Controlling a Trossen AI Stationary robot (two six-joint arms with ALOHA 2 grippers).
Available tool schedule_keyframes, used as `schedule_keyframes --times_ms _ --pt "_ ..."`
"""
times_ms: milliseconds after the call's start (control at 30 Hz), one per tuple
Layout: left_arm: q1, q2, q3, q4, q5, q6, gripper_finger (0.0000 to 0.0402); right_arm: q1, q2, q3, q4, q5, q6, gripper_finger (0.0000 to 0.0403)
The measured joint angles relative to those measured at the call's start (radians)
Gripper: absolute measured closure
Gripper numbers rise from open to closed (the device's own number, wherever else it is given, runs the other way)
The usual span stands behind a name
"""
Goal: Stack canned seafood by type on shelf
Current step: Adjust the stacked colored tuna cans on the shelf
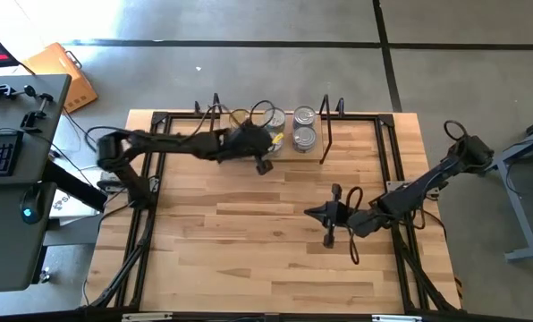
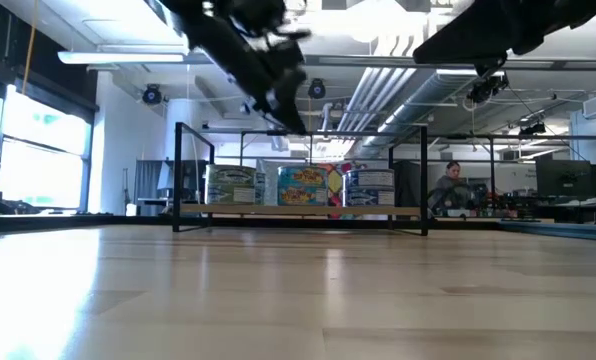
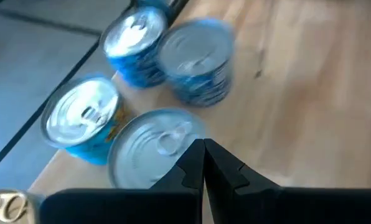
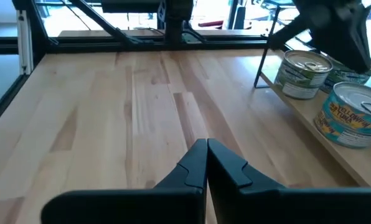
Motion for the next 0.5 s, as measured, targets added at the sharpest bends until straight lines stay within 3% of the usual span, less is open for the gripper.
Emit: schedule_keyframes --times_ms 167,500 --pt "0.065 0.122 0.093 -0.063 -0.019 0.022 0.0401 -0.013 0.001 0.000 -0.004 0.000 0.010 0.0403" --pt "0.100 0.213 0.110 -0.017 0.051 0.020 0.0401 -0.022 0.002 0.000 -0.015 0.000 0.028 0.0403"
